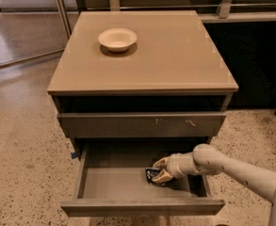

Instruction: Place rxbar blueberry into middle drawer

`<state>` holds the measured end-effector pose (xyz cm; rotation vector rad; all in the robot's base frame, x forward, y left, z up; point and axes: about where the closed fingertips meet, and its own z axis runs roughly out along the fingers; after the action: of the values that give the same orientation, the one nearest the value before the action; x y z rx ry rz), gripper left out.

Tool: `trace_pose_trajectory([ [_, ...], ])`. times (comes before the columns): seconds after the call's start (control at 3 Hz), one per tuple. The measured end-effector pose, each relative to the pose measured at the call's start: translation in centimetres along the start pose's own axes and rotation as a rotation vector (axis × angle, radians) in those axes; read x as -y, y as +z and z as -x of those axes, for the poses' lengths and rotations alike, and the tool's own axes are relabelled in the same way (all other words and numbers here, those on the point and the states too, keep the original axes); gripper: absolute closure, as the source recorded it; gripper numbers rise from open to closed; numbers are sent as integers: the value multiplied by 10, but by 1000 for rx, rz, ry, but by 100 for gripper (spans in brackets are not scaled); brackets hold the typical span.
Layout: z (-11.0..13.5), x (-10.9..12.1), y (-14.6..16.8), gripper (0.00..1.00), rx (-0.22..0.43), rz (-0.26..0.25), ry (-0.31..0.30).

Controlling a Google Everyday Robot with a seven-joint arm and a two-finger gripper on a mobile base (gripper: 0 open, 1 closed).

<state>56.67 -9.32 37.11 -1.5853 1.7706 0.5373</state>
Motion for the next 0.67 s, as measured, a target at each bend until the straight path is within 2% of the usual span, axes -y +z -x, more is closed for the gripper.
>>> trace_pose_trajectory([
  [0.33, 0, 0, 0, 54, 0, 0, 0],
  [0.67, 0, 0, 0, 31, 0, 0, 0],
])
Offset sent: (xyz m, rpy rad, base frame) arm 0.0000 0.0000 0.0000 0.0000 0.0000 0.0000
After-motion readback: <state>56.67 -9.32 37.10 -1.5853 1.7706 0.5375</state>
